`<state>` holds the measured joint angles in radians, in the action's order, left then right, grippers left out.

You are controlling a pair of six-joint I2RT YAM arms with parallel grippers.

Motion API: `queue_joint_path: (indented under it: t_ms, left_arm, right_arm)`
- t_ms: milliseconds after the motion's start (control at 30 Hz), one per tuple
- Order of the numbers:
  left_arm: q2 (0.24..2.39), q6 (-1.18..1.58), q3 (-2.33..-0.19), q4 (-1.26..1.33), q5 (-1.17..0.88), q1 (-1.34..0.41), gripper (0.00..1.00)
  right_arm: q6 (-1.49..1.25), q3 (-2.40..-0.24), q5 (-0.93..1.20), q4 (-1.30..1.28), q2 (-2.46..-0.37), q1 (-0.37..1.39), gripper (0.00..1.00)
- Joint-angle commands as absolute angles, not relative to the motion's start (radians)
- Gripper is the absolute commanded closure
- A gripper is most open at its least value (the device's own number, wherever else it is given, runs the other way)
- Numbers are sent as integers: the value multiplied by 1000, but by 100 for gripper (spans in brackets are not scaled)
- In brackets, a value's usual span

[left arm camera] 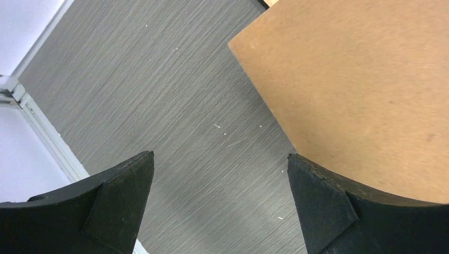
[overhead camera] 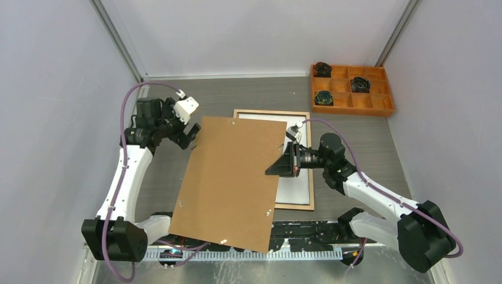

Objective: Put the photo into the frame
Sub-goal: Turn over the photo frame item at the center of the board, then place the photo frame item in the photo frame.

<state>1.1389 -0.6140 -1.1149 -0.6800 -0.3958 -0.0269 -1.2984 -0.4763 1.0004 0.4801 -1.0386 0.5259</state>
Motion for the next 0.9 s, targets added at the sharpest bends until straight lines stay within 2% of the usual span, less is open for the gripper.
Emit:
queue_joint_path:
  t_ms: [0,267,467,867]
  left_arm:
    - [1097,-625,-1111,-686,-409,-85,1]
    - [1096,-653,-1083,-733,-389,-92,2]
    - [1090,-664,-1071,-715,-333,-92,2]
    - [1071,-458,-1115,-460,-188,-92,0]
  right_arm:
    - [-1325,-529,1001,630,-1044,532,99]
    - [-1284,-520,901,613,-1041,521,99]
    - [-1291,-525,903,606,-1042,502,99]
    - [-1273,-529,917,562,-1053,501,99]
